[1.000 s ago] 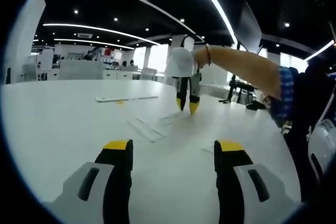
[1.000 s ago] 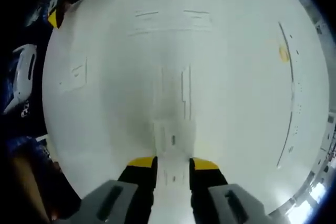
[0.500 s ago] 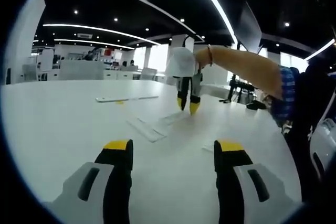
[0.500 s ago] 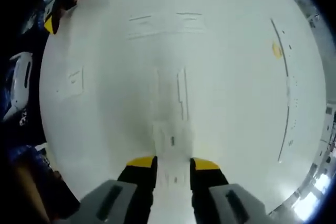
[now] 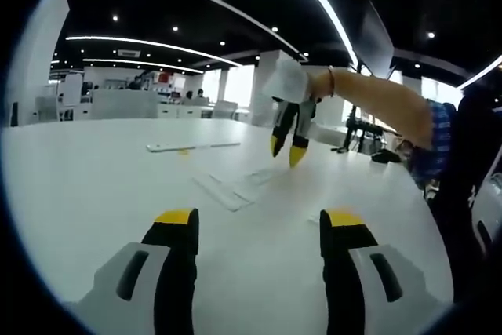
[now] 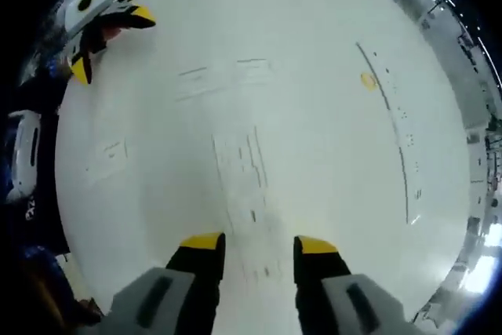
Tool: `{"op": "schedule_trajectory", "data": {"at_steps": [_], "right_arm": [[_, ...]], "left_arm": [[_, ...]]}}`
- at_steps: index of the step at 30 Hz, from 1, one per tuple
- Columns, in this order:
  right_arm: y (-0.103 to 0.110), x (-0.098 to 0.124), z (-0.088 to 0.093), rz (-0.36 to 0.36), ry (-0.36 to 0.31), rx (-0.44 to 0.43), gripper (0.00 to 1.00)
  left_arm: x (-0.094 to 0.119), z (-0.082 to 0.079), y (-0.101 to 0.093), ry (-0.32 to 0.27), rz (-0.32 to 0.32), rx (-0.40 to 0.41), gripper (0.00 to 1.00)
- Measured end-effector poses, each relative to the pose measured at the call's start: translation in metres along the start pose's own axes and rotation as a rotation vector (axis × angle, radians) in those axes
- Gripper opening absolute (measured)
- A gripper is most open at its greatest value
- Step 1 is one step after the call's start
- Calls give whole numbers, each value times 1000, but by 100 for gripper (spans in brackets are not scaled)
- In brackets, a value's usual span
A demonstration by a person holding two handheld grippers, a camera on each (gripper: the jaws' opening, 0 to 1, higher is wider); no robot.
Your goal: Locate the socket holder cover, grip the socket holder cover, clip it into the socket holder slot.
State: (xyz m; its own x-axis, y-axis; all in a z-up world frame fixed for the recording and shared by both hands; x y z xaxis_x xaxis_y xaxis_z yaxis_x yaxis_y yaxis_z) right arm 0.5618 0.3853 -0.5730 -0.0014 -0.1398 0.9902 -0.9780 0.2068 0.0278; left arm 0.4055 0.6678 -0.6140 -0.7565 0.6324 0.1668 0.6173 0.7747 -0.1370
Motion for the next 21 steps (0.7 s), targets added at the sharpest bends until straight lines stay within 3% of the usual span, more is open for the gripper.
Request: {"op": "schedule_trajectory", "data": {"at_steps": [3, 10, 19, 21], "right_arm": [[-1, 7, 7, 40, -95, -37, 39], [2, 22, 27, 159, -422, -163, 41], [8, 3, 59, 254, -657, -353, 49], [8, -1, 62, 309, -754, -420, 52]], "left_arm": [[0, 0, 0, -1, -1, 5, 63], [1, -2, 1, -15, -5, 20, 63], [0, -7, 3, -44, -1, 31, 63], [-1, -8, 3, -49, 1, 36, 62]]}}
Point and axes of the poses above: the point that each gripper's makers call its tool centre point, and the gripper's own axes: x roughly backward along the fingers, y roughly to its left, z roughly out of its underside, the point moved 9 cm from there along x, roughly backward along the fingers, and after that the axes turned 7 degrees about -z, right-handed, at the moved point
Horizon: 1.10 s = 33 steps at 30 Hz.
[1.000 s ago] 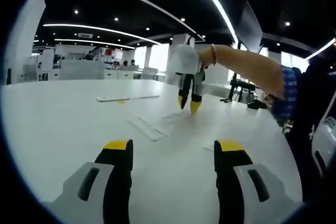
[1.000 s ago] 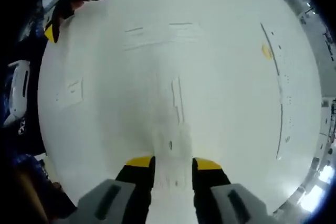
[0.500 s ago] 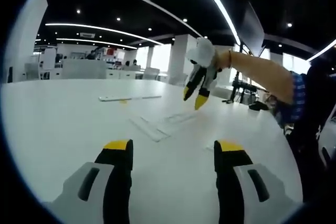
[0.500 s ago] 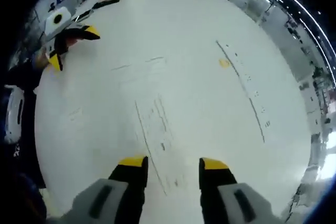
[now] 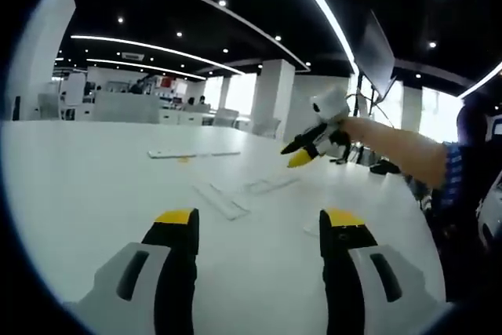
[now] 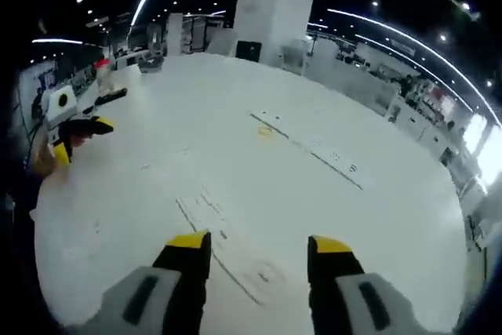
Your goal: Locate the socket holder cover, grip the socket holder cover, clip it into the socket holder slot.
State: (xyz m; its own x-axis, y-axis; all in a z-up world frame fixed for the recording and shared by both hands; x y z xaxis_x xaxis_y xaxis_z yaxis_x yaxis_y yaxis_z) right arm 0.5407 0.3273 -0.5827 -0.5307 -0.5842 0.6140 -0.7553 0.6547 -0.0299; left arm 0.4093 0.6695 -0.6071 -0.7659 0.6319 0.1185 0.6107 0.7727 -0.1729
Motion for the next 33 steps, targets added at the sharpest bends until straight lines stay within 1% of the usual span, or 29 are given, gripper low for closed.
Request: {"op": "schedule_trajectory", "data": {"at_steps": [1, 3, 4, 5, 8, 10, 11, 12, 13, 16, 18, 20, 27, 33], "right_arm": [[-1, -1, 3, 39, -35, -35, 54], [-1, -2, 10, 76, -59, -108, 54], [-1, -5, 15, 92, -104, -146, 54], [0, -6, 18, 100, -128, -151, 54], [1, -9, 31, 199, -228, -253, 54], [2, -8, 33, 255, -289, -268, 53], [4, -8, 35, 270, -319, -282, 52], [5, -8, 35, 275, -330, -287, 52], [8, -11, 40, 276, -360, -309, 52], [13, -14, 48, 264, -327, -329, 54], [14, -14, 52, 268, -330, -339, 55], [15, -16, 54, 269, -317, -336, 55], [17, -16, 56, 274, -310, -332, 55], [18, -17, 56, 272, -301, -329, 54]], "left_arm": [[0, 0, 0, -5, 1, 3, 62], [0, -1, -1, -10, 2, 2, 62], [0, -2, 0, -17, 1, 0, 62], [0, -2, 0, -19, 1, 0, 62], [0, -4, 1, -34, -7, 3, 62], [-1, -4, 2, -37, -10, 4, 62], [-1, -4, 2, -38, -11, 5, 62], [-2, -4, 2, -38, -12, 6, 62], [-2, -3, 3, -37, -14, 7, 62], [-4, -1, 3, -32, -17, 13, 62], [-4, -1, 1, -35, -14, 14, 62], [-3, -2, -1, -41, -10, 11, 62], [1, -3, -3, -55, -16, 12, 61], [2, -1, -4, -50, -14, 24, 61]]}}
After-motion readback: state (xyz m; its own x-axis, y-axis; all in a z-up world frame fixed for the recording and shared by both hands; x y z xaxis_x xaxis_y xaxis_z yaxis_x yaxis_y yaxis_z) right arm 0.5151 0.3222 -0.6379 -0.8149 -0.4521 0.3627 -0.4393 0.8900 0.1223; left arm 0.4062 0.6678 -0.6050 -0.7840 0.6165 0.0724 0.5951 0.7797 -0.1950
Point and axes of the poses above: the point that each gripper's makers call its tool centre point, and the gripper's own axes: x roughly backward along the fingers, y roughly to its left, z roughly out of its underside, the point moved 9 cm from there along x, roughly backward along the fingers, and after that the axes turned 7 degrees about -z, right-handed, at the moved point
